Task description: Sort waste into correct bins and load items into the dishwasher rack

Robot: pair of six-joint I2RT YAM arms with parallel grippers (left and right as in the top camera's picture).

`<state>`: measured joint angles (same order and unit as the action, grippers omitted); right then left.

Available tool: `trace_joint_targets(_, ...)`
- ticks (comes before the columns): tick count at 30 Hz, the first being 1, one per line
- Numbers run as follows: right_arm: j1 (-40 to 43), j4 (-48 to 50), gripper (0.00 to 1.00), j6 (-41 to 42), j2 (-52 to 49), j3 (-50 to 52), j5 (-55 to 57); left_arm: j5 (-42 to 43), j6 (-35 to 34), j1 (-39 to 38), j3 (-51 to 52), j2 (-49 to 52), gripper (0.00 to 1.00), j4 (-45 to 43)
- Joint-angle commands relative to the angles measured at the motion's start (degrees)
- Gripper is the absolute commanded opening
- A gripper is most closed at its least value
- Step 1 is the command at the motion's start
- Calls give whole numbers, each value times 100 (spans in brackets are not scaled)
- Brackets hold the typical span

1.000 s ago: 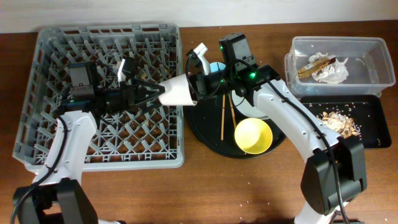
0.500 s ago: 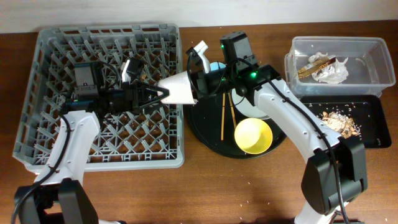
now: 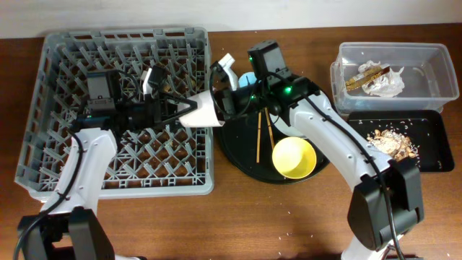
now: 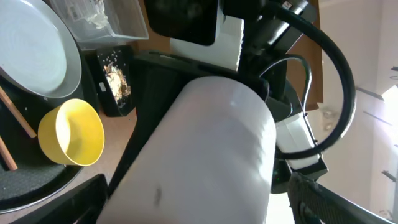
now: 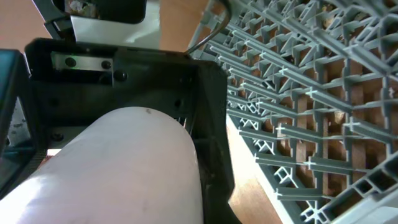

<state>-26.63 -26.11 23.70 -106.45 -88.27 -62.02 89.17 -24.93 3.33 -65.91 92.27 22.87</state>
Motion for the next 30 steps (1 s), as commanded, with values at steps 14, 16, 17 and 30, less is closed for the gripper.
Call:
trace_joint_targets(14, -101, 341, 8, 111, -2, 31, -35, 96, 7, -7, -90, -35, 51, -11)
trace_joint_targets(16, -98, 455, 4, 192, 0, 31, -35, 96, 7, -7, -90, -35, 51, -11)
trace_joint_targets(17, -74, 455, 4, 192, 0, 31, -35, 96, 4, -7, -90, -35, 51, -11)
trace_joint_targets(30, 599, 1040, 4, 568, 0, 31, -529, 96, -142, 17, -90, -35, 86, -11)
